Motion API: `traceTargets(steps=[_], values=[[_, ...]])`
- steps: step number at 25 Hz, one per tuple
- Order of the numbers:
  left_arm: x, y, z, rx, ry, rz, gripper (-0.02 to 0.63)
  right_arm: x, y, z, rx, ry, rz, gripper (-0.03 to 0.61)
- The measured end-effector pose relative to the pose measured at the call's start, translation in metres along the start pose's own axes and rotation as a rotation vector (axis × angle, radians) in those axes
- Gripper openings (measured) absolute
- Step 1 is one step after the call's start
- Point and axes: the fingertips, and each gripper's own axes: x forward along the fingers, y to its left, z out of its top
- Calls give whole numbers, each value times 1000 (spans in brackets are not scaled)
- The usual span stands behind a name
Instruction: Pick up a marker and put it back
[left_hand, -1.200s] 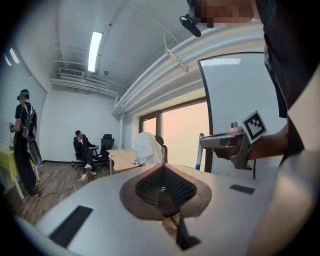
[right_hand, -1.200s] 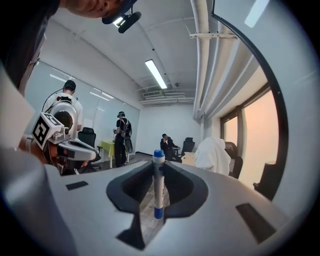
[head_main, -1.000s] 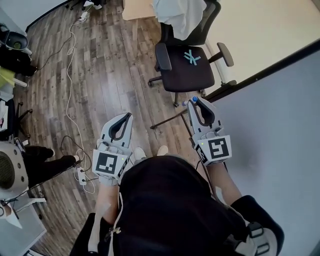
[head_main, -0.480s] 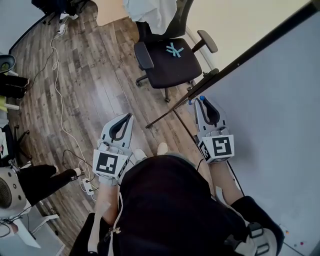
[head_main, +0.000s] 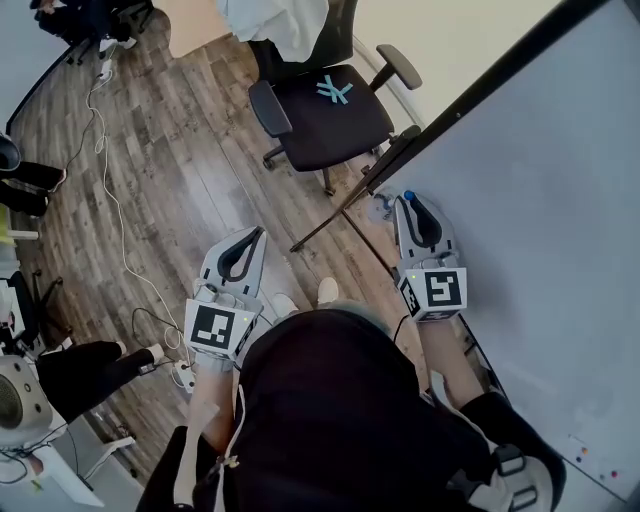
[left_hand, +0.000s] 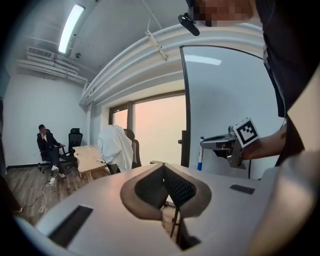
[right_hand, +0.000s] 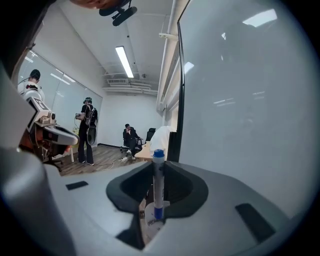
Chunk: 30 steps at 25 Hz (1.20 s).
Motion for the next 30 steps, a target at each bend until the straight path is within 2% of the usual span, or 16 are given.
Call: traceTargets(steps=[3,16,30], values=[[4,0,4,8,-15,0,8,1,-5,-8,8,15,-14,80],[10,-17,-12,20,39,-30,8,5,-10,-58,42,82,-8,80],[-2,-26,-19,10,55,-7,8,7,-1,-95,47,151,24,80]])
